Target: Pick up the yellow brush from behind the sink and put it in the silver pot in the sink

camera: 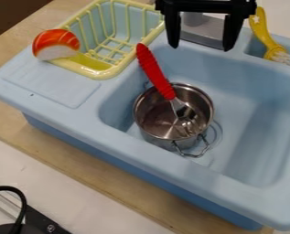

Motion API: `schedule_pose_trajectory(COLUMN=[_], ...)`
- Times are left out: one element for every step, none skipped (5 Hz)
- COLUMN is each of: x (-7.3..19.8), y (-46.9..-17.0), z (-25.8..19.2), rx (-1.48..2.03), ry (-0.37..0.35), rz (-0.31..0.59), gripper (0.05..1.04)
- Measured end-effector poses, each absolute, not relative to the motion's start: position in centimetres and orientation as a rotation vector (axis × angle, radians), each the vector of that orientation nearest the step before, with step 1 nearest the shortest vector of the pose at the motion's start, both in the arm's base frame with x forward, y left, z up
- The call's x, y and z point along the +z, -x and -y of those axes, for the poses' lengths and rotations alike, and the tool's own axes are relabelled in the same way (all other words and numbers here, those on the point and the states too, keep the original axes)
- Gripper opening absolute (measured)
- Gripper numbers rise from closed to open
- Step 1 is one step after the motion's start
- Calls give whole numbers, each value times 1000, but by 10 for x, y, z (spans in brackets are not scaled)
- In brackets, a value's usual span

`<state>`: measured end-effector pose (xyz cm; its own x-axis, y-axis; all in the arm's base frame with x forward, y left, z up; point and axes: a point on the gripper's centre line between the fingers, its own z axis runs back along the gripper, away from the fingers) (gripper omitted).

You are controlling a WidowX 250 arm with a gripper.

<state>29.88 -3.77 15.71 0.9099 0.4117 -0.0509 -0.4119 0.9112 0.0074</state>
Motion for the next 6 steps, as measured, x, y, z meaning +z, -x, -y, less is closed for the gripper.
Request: schedule_pose_trajectory(x=[147, 143, 135, 138, 142, 143], y=[-297, -305, -312, -323, -334, -341], z=[38, 47, 48, 47, 49, 54], rx=[418, 328, 226, 117, 52, 17], ry=[-1, 56, 23, 24, 33, 43], rz=[-86, -40, 27, 141, 222, 270], gripper=[997, 997, 997, 997, 997, 997])
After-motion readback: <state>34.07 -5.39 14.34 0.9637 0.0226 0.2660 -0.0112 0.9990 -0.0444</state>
